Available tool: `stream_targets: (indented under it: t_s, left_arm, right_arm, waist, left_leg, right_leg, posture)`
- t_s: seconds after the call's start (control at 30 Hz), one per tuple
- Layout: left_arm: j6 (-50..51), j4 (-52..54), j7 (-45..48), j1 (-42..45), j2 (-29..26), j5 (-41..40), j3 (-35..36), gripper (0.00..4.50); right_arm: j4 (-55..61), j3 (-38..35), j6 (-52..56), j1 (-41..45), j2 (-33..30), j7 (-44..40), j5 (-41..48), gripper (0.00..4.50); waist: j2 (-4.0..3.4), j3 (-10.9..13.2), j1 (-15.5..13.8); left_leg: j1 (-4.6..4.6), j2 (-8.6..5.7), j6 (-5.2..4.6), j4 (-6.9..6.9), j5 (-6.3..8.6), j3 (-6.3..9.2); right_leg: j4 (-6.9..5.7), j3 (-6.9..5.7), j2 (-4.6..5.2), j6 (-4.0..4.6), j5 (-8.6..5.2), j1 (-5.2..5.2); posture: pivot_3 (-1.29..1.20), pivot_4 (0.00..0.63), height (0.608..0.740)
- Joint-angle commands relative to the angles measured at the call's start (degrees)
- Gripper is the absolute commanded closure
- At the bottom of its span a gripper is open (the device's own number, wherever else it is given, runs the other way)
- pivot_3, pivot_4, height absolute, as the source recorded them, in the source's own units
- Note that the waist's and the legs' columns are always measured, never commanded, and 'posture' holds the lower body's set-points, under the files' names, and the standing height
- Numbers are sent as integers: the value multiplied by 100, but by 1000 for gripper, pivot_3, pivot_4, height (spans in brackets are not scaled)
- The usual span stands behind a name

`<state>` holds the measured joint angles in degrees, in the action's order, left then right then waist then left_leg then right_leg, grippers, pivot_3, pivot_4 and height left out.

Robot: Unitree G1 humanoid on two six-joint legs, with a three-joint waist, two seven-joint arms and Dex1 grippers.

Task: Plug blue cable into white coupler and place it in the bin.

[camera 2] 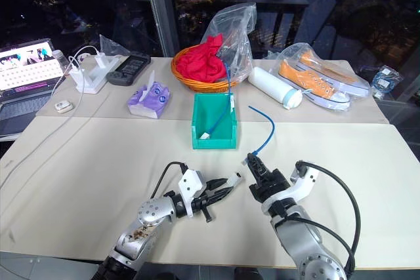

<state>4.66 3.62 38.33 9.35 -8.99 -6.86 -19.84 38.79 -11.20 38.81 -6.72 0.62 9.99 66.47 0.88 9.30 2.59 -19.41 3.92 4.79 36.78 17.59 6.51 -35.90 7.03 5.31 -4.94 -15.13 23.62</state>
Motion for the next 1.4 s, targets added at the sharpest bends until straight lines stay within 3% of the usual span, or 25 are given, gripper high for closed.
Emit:
stream_targets:
  t_s: [0.03,1.4]
  left_arm:
    - [-162,77,-21,94,84,-68,29,3907]
    - [-177,132,1,129,79,-88,22,3907]
  right_arm:
    - [96,160,-405,-182,8,-269,-280,4500]
    - [-198,1005,-630,-347,-259,-449,-1298,4500]
  waist:
    - [0,0,-2]
    - [0,0,1]
  left_leg:
    - [0,0,0,0,0,0]
    - [6,-1,0,10,0,0]
  right_leg:
    - [0,0,0,0,0,0]
    - [-11,1,0,1,1,-6]
  posture:
    - [0,150,722]
    - [0,150,722]
